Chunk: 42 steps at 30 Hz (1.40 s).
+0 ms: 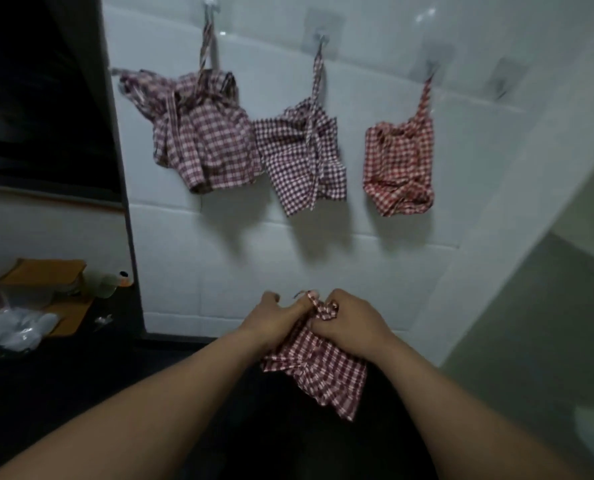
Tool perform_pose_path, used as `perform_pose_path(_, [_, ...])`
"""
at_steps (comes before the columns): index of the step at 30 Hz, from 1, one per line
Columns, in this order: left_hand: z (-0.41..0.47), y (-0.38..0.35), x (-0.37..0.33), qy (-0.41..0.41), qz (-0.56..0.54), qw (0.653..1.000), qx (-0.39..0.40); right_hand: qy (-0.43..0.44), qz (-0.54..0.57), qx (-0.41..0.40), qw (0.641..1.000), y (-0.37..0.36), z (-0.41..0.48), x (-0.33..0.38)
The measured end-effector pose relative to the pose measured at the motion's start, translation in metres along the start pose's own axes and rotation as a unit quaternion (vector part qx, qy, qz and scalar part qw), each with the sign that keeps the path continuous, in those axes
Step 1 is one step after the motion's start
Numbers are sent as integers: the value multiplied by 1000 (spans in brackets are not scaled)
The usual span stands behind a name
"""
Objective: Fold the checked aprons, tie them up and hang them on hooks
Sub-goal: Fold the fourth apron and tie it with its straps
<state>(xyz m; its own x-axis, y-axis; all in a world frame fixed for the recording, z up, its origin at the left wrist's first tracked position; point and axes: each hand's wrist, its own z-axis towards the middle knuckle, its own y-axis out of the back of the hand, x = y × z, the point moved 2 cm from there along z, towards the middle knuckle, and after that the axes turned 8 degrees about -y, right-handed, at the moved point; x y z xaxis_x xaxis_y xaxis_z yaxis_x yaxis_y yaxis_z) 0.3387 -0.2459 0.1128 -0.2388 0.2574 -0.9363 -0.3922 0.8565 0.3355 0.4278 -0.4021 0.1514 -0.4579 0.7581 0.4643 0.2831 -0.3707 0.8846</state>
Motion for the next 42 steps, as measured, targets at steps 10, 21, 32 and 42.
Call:
perform_pose_path(10, [8,-44,-56,-137,60,988,-26,59,125,-14,990,59,-15,-31])
perform_pose_path(21, [-5,-63,-106,-166,174,970,-30,71,64,-202,975,77,-30,-43])
perform_pose_path(32, [-4,-90,-147,-318,106,942,-7,-20,137,-192,971,99,-60,-61])
perform_pose_path(42, [21,-100,-231,-274,-21,956,100,6,242,-242,940,184,-32,-69])
